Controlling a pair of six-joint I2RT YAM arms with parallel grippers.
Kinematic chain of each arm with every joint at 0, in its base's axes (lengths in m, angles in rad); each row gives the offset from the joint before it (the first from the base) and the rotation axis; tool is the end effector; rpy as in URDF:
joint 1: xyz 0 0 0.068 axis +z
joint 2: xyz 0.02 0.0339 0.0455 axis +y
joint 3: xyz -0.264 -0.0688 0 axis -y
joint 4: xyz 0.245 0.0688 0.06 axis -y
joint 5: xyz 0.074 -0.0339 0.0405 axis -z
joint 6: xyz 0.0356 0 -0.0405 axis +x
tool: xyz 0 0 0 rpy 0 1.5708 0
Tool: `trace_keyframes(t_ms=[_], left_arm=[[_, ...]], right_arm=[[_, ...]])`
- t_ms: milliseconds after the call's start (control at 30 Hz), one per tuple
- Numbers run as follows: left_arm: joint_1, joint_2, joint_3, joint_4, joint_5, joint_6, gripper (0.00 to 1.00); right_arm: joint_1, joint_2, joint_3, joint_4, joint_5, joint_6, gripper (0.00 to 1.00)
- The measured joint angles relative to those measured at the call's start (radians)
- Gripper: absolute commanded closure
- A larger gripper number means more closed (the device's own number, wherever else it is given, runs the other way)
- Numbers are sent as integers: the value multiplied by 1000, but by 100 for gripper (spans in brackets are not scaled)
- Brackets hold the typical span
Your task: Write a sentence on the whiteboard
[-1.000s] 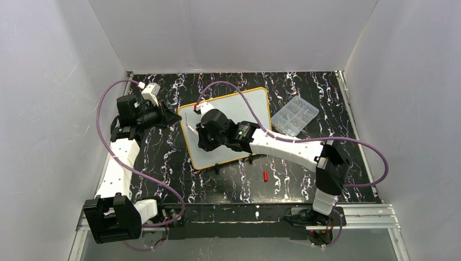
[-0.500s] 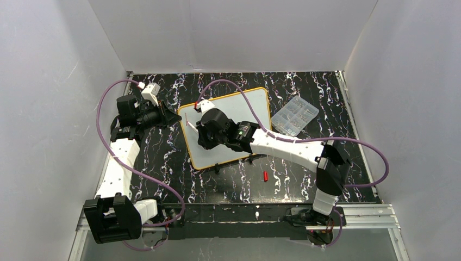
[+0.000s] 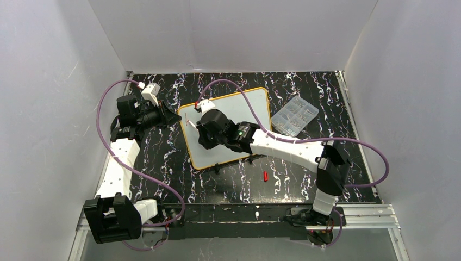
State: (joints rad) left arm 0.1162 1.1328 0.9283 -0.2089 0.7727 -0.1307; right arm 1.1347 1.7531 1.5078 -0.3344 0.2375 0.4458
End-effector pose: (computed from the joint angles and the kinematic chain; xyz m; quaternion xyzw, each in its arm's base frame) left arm 0.2524 0.0044 0.3216 0.1090 0.7949 -0.3191 0.5043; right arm 0.1812 0.3690 0.3123 -0.2419 0.8412 0.2622 0.4063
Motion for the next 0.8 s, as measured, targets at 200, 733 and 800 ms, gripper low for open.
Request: trace_keyframes(t_ms=[200, 733, 800], left_arm=[[0, -2, 0, 0, 1, 0, 100], [0, -6, -2, -1, 2, 0, 100], [-1, -7, -2, -1, 1, 0, 100]], right_arm=[[-1, -14, 0, 0, 22, 0, 99], [-3, -33, 47, 12, 57, -35, 99], [-8, -27, 58, 14, 61, -39, 99]])
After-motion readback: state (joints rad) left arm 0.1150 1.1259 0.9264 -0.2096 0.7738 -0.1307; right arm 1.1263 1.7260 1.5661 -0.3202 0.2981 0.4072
